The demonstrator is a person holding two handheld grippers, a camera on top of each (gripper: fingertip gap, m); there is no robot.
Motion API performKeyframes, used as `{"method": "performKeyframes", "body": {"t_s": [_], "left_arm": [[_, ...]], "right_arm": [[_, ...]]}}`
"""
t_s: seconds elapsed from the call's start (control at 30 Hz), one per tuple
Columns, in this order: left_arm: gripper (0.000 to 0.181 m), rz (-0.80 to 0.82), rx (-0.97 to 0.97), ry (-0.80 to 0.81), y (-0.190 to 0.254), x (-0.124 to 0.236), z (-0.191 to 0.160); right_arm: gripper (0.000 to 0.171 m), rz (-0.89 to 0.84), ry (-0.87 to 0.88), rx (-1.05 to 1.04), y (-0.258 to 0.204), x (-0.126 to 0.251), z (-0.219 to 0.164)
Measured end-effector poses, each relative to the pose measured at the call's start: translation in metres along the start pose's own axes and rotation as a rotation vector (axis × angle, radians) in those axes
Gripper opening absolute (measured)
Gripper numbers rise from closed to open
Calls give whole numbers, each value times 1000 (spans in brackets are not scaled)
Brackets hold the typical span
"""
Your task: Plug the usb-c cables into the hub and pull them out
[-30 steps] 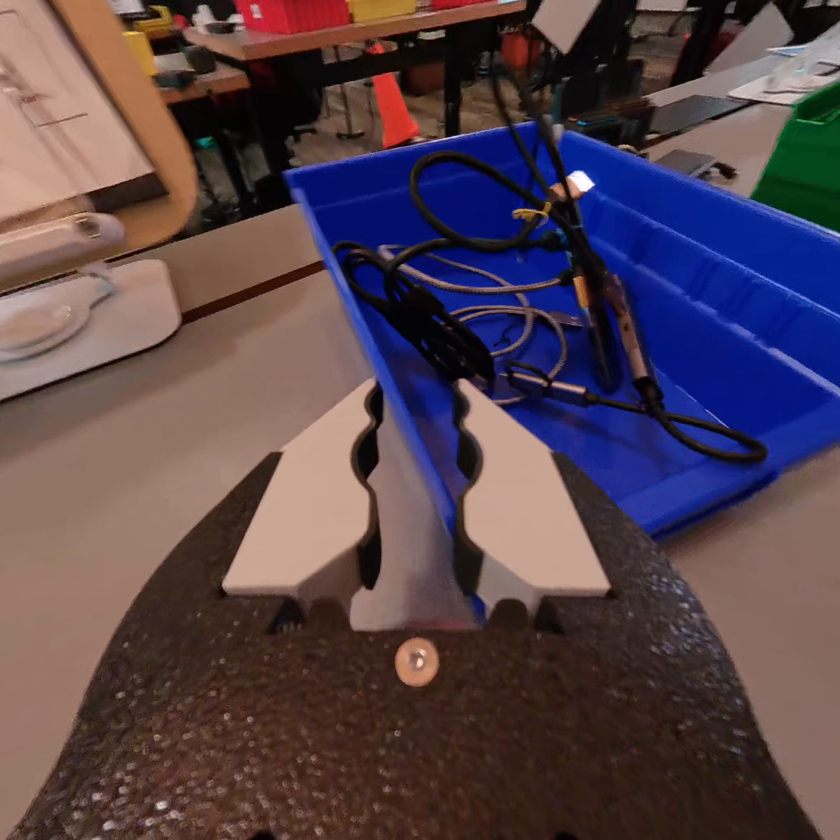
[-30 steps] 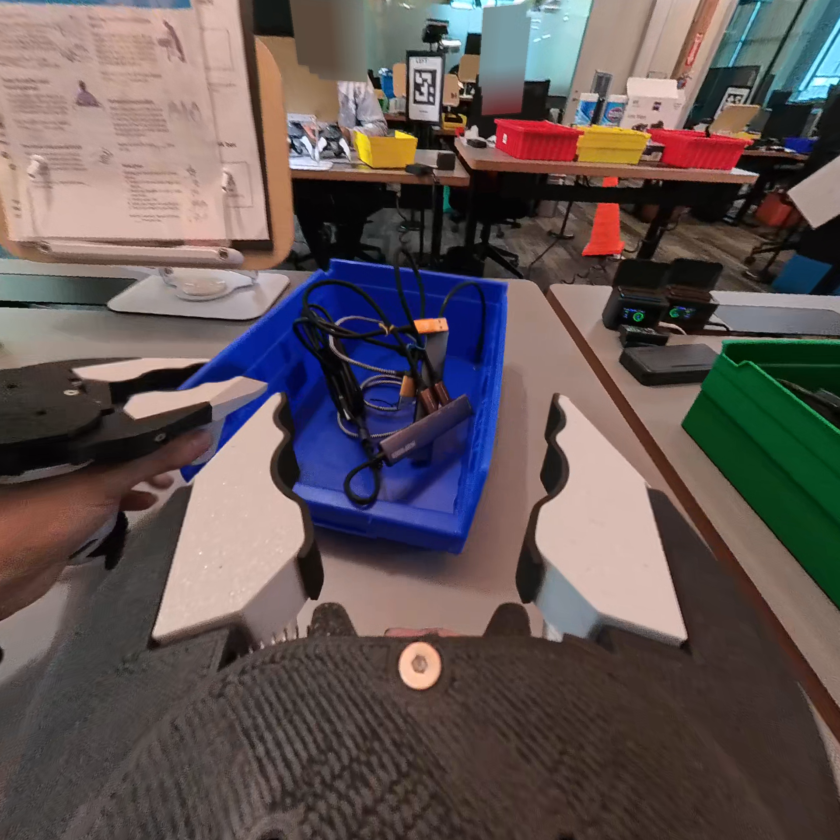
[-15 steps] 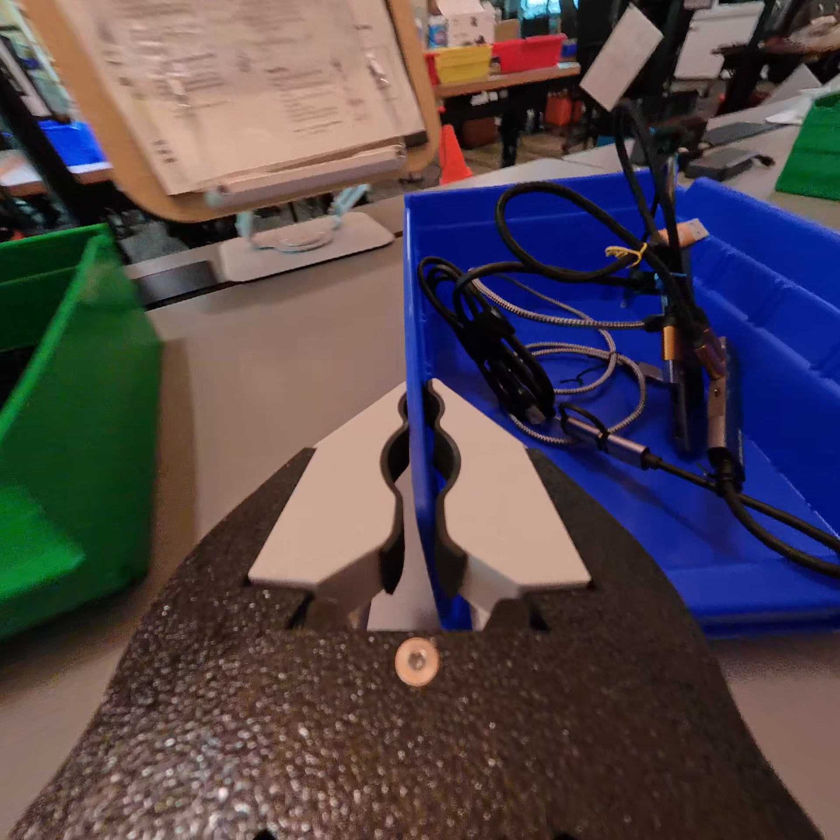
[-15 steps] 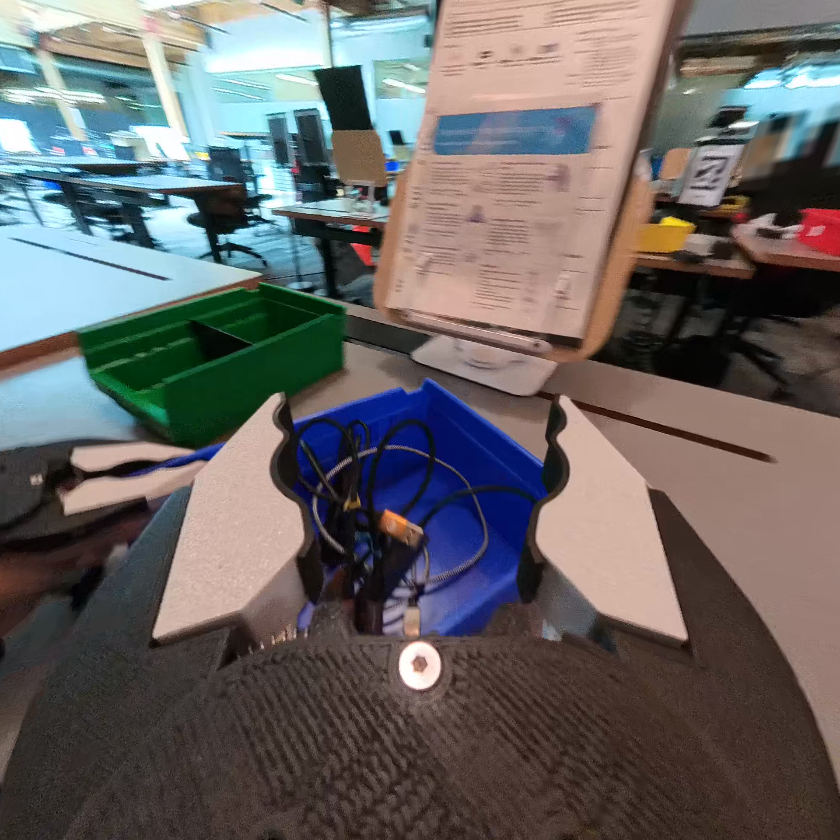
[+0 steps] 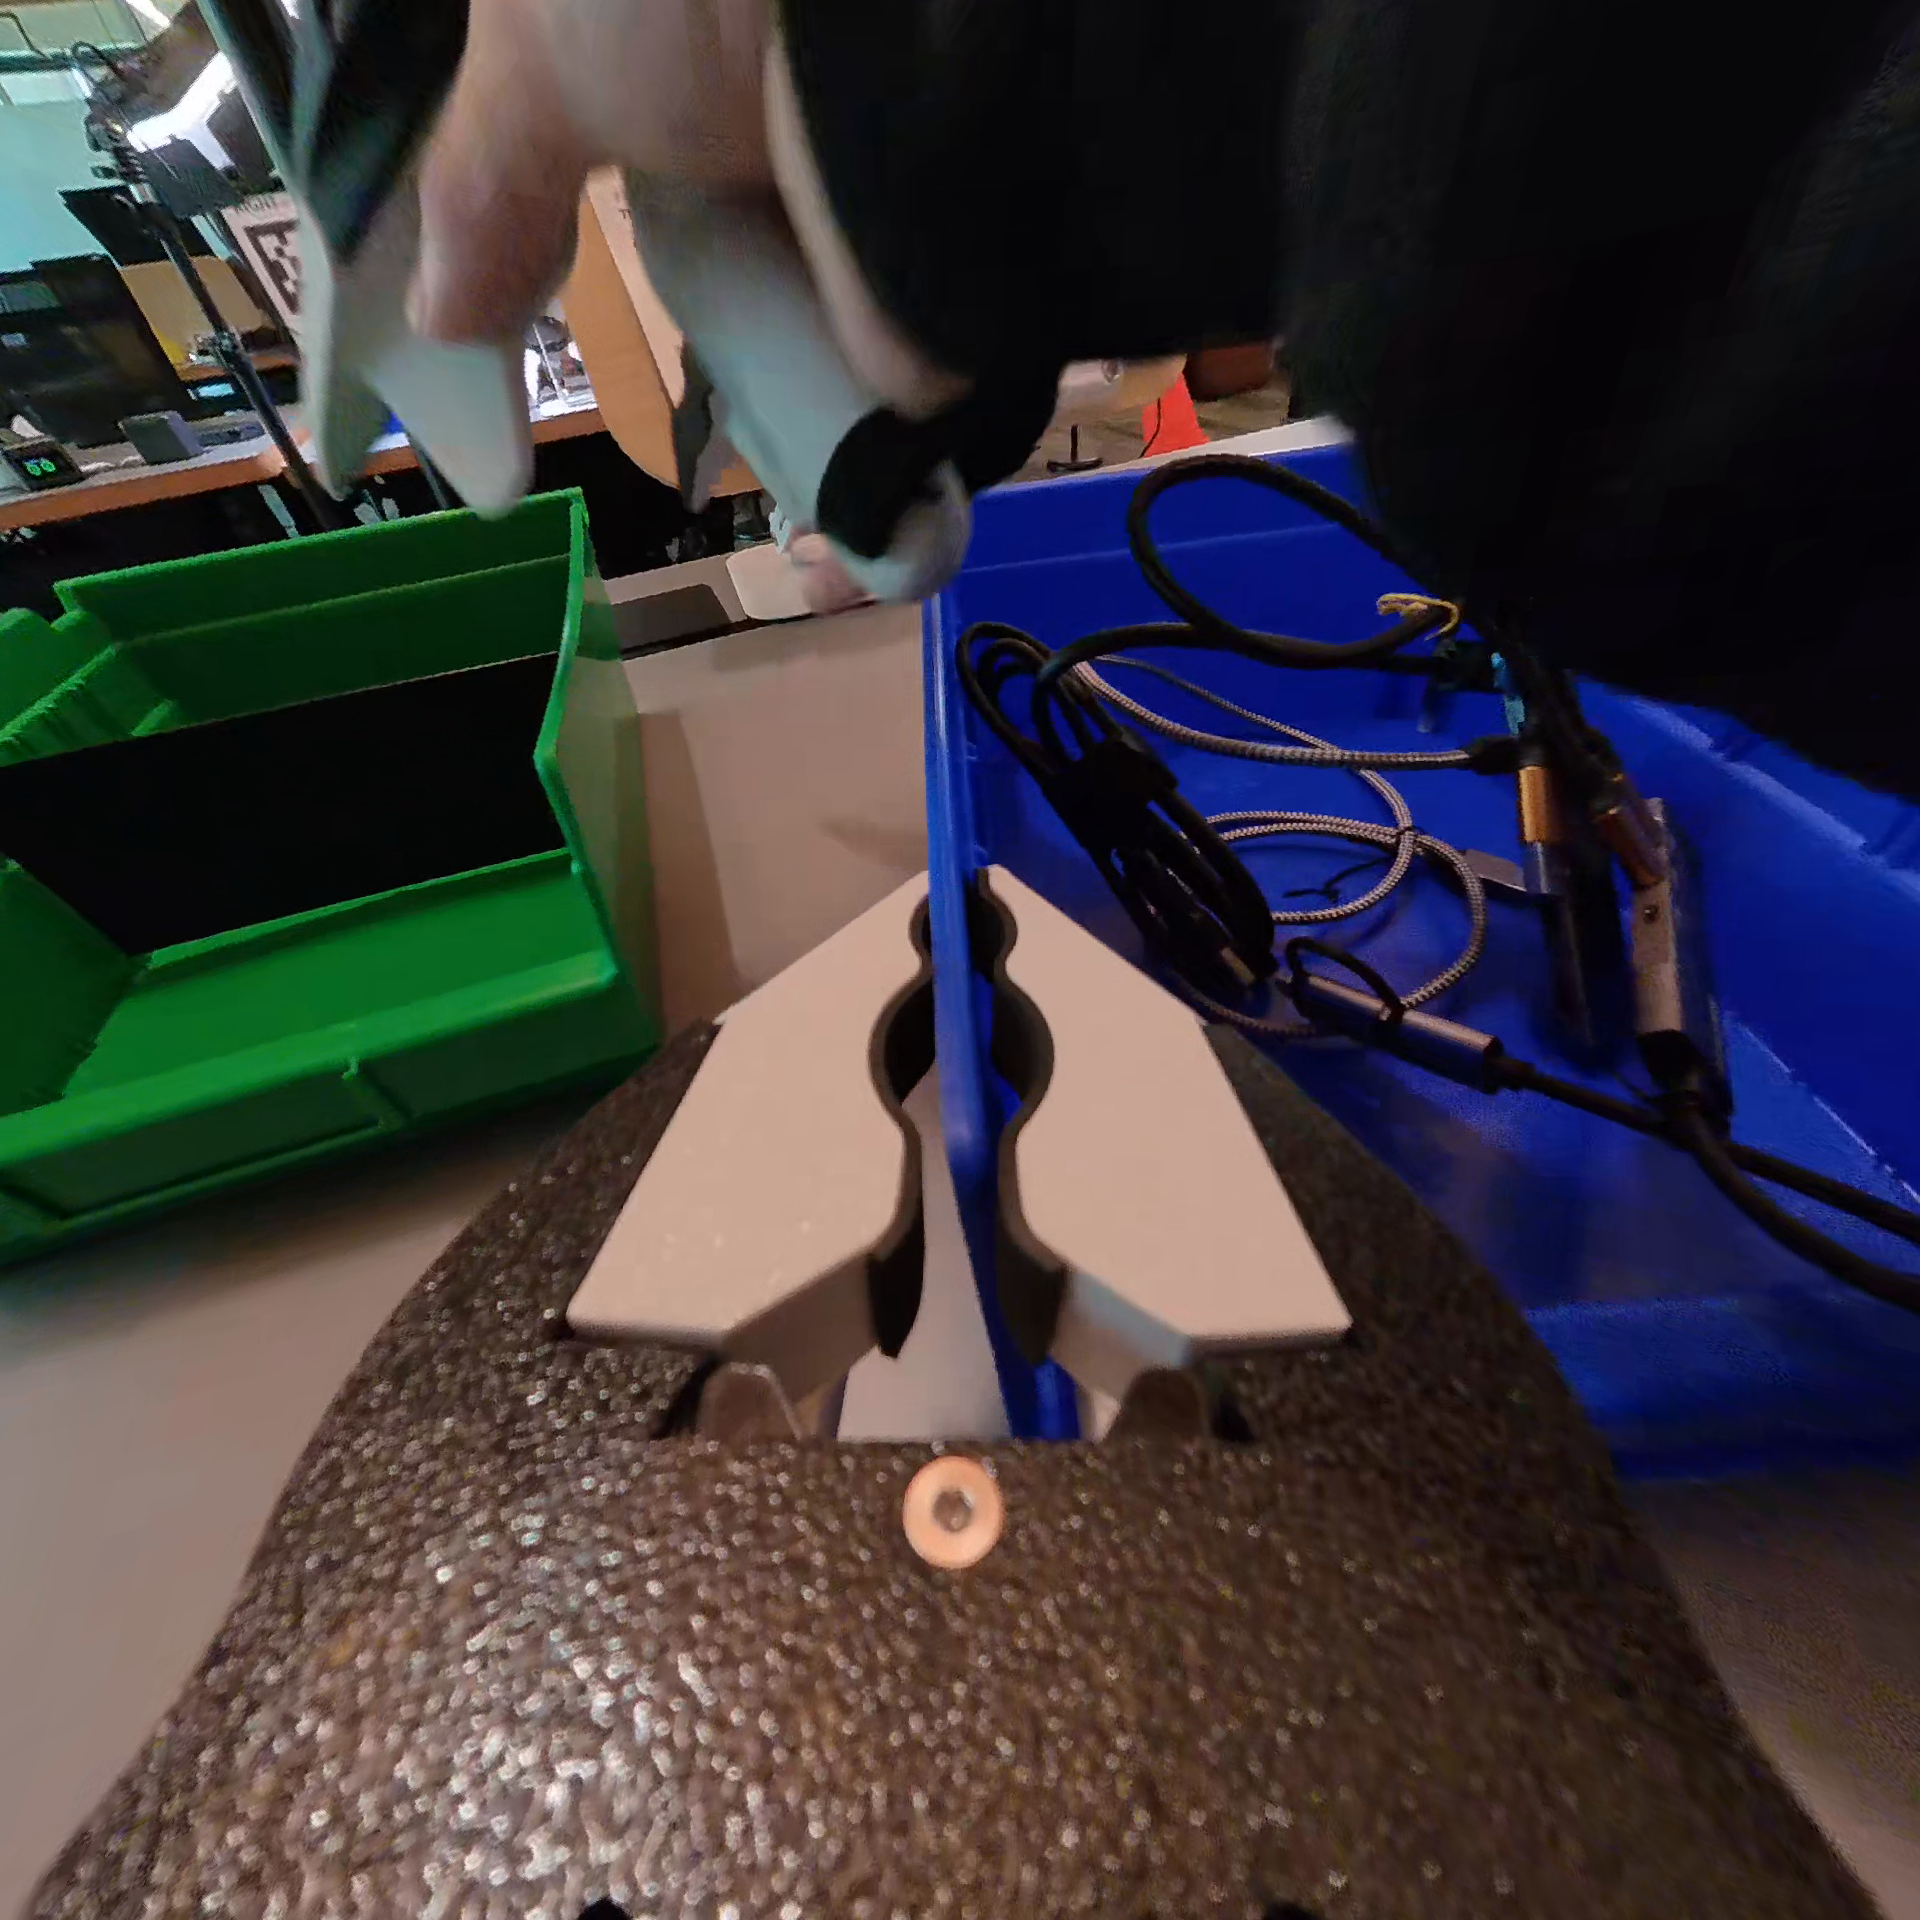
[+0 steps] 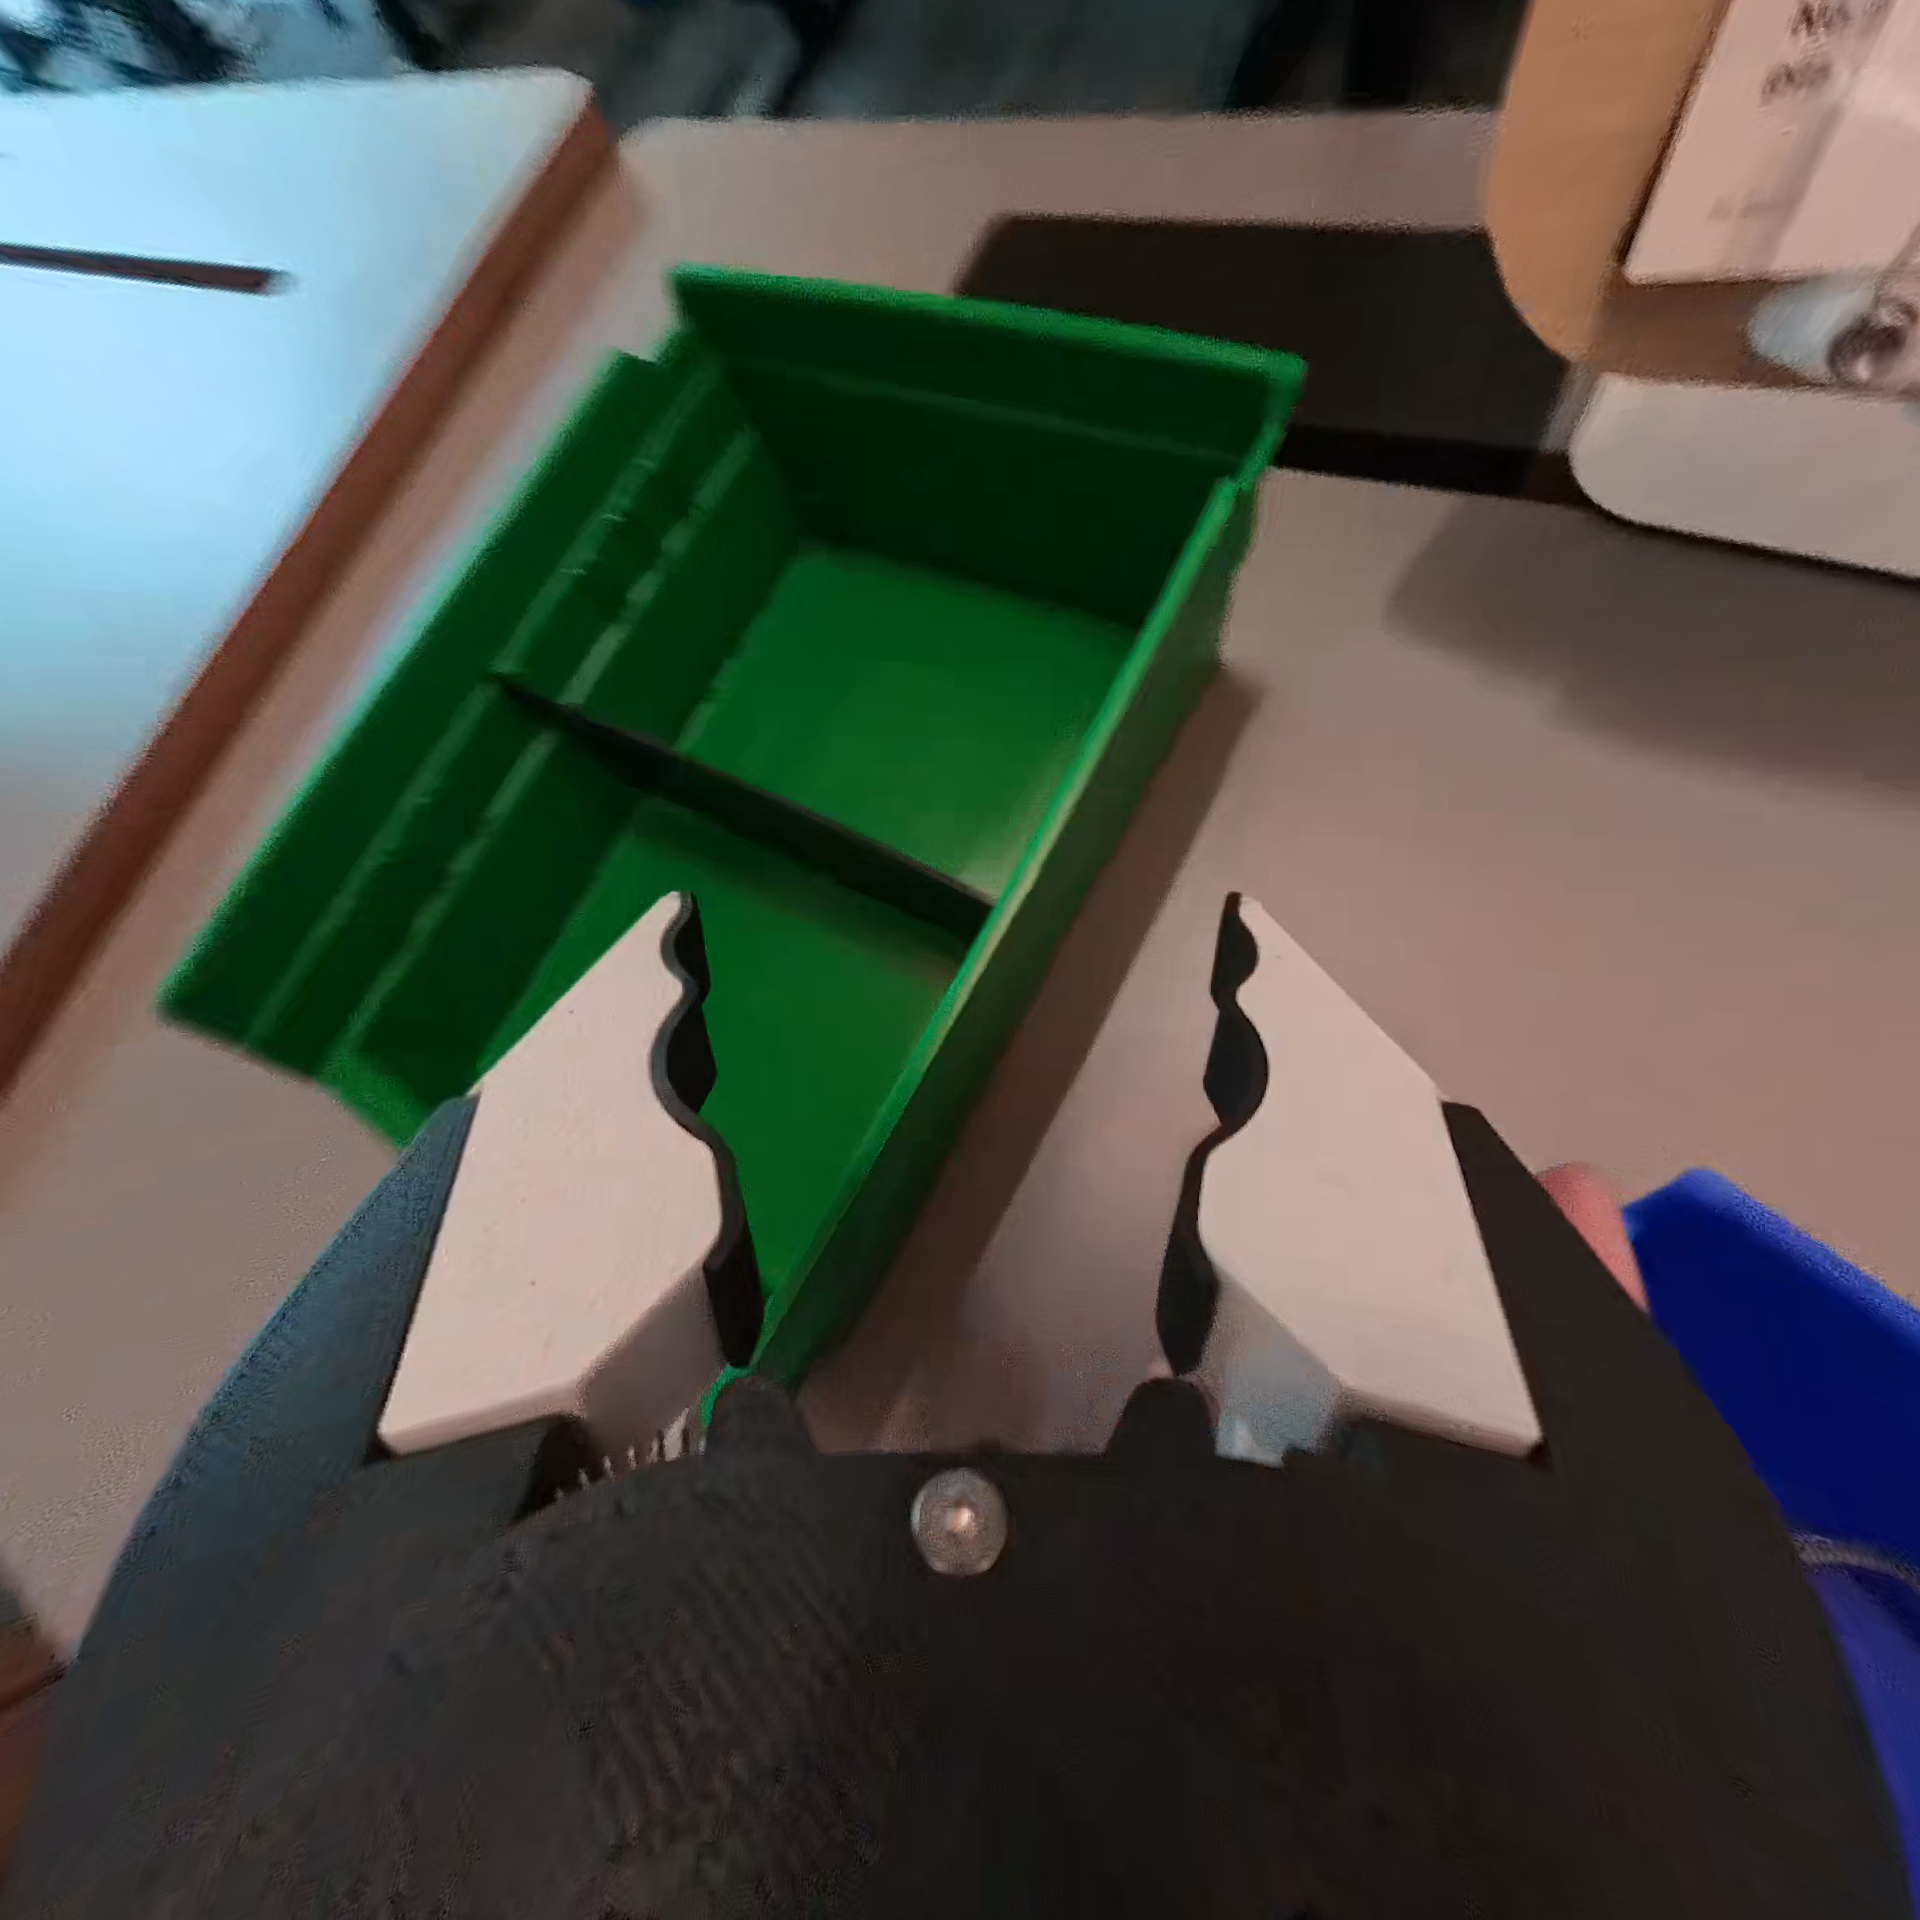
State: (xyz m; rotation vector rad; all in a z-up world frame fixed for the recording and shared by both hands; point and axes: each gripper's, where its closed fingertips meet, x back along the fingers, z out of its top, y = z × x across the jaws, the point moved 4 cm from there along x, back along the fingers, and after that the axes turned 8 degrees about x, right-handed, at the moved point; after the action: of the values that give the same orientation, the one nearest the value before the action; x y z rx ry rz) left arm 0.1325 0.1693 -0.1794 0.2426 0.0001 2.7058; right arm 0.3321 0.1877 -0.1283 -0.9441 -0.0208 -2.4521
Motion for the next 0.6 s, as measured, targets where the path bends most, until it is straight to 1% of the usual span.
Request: {"method": "performKeyframes", "body": {"t_s": [0.03,0.07,0.1,0.13,0.17,0.2,0.27,0.3,0.33,0.4,0.43,0.5,0.53,0.6], "left_arm": [[0,0,3,-2,-2,2,0],[1,2,3,-4,-5,3,-1],[1,4,1,-8,-8,4,-1],[1,-2,0,-5,-10,5,-1],[1,-1,2,-7,-13,6,-1],[1,5,-3,-4,-17,7,-1],[3,21,-17,-4,-24,8,-1],[3,7,-19,-4,-25,8,-1],[3,1,-14,-3,-26,8,-1],[3,1,-16,-1,-28,9,-1],[3,-1,-22,-1,-28,8,-1],[3,4,-29,0,-29,8,-1],[3,4,-28,4,-29,8,0],[4,4,-31,2,-30,8,0]], "right_arm": [[97,-32,-32,-15,0,-11,-4],[93,-25,-61,-8,-5,-20,-7],[84,-19,-87,9,-10,-27,-10],[81,-14,-107,30,-17,-34,-13],[80,0,-128,49,-24,-41,-19],[84,-14,-156,66,-27,-49,-27],[81,-50,-254,98,-26,-63,-46],[70,-81,-307,111,-23,-66,-49],[67,-94,-289,131,-21,-70,-46],[49,-122,-322,164,-15,-74,-50],[48,-112,-346,170,-16,-77,-54],[51,-76,-340,161,-22,-79,-53],[45,-81,-330,138,-21,-80,-52],[26,-71,-300,20,-20,-81,-49]]}}
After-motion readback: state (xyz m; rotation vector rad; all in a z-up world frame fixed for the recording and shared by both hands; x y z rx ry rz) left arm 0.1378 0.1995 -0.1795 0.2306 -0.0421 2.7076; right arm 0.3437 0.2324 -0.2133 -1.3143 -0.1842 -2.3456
